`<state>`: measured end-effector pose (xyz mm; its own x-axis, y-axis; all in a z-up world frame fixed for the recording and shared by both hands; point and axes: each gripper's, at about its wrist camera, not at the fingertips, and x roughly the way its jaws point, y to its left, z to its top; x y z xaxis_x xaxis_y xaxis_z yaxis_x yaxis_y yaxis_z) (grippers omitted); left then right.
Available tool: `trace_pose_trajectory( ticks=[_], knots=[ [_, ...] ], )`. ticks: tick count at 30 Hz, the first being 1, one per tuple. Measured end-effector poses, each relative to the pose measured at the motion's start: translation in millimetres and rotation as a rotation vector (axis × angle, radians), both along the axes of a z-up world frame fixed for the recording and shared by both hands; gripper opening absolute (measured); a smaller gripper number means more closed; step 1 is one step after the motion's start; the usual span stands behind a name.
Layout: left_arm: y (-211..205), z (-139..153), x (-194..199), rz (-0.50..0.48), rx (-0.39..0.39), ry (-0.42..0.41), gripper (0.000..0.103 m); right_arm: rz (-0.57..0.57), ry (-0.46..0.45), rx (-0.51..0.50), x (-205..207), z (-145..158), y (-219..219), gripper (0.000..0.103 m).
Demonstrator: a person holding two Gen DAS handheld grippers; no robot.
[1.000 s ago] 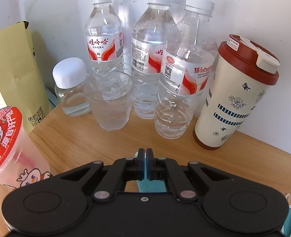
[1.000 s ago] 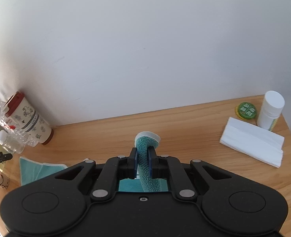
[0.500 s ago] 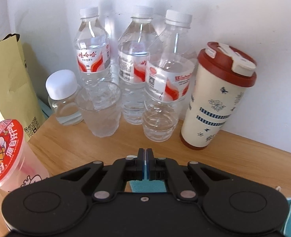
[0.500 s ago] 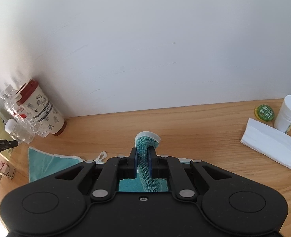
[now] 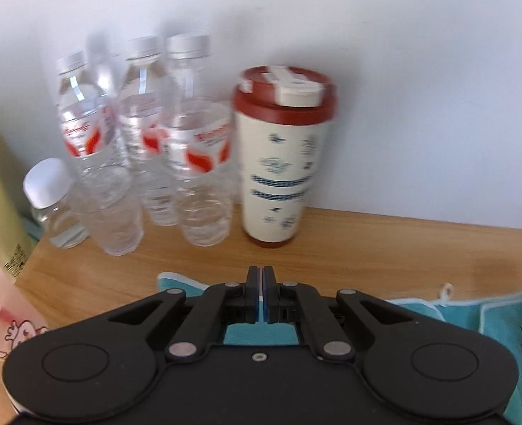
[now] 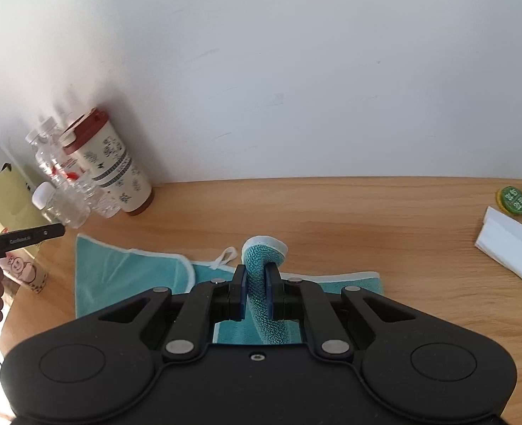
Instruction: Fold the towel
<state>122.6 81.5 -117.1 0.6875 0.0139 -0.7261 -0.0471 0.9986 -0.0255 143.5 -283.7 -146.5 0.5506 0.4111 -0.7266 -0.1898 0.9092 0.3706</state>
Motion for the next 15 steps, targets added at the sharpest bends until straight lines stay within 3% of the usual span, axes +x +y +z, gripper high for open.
trace_pose_trajectory(
  ticks=[7, 15],
  knots=[
    [-27.3, 7.1, -11.8, -0.119, -0.001, -0.016, 0.002, 0.023, 0.005, 0.003, -7.8, 4.9, 5.7, 0.011],
    [-68.0, 13.6, -39.1, -0.319, 0.008, -0.025, 0.002, 0.131, 0.020, -0.010, -28.9, 6.6, 20.6, 0.011]
  ],
)
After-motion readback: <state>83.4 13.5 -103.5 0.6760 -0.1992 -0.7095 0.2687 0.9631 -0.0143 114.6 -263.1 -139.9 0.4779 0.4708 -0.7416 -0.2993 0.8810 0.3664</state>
